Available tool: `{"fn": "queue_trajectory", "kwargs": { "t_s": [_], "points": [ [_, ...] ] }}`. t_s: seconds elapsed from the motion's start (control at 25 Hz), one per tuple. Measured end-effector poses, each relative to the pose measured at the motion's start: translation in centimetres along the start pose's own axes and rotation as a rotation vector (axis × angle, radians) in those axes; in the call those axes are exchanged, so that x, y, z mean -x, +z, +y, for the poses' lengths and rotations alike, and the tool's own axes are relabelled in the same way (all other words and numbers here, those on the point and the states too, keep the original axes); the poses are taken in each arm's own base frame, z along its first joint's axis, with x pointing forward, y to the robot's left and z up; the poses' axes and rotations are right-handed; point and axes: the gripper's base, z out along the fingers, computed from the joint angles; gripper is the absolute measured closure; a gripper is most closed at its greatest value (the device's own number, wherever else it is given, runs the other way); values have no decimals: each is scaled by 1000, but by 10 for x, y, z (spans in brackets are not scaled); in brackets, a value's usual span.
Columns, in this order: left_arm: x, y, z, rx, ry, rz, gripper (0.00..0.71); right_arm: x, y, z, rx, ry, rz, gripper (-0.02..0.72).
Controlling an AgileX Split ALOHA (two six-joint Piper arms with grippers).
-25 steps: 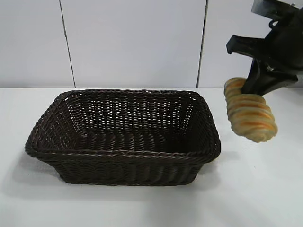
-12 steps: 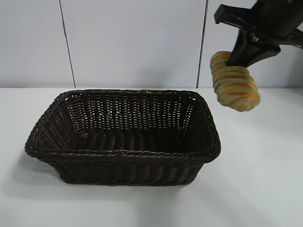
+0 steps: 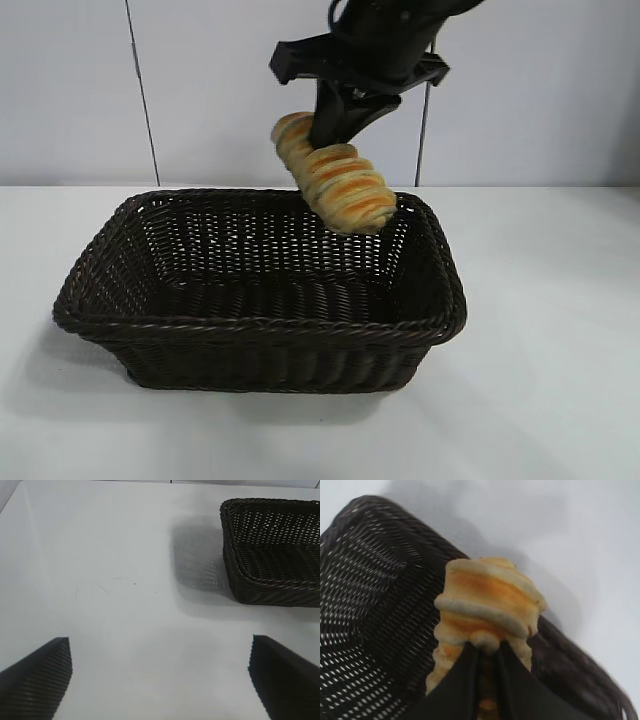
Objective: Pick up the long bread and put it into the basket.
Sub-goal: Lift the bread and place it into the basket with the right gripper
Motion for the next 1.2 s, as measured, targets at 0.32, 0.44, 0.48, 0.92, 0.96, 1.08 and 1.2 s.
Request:
{"fn": "queue_trajectory", "kwargs": {
  "t_s": [0.32,0.44,0.48,0.92,0.96,1.08,1.2],
  "points": [
    [0,0,0,0,0,0,16,-4,44,12,32,-84,16,638],
    [0,0,0,0,0,1,16,-8,56,15,49,-77,29,639],
    [0,0,0,0,0,1,16,-9,61,17,56,-76,34,640],
    [0,0,0,0,0,1,16,-10,72,22,76,-76,45,621],
    [0,0,0,0,0,1,16,-10,70,22,78,-76,45,587],
    [0,0,0,0,0,1,16,-8,66,22,103,-76,62,374],
    [0,0,0,0,0,1,16,-1,58,20,130,-55,78,111]
  ]
}}
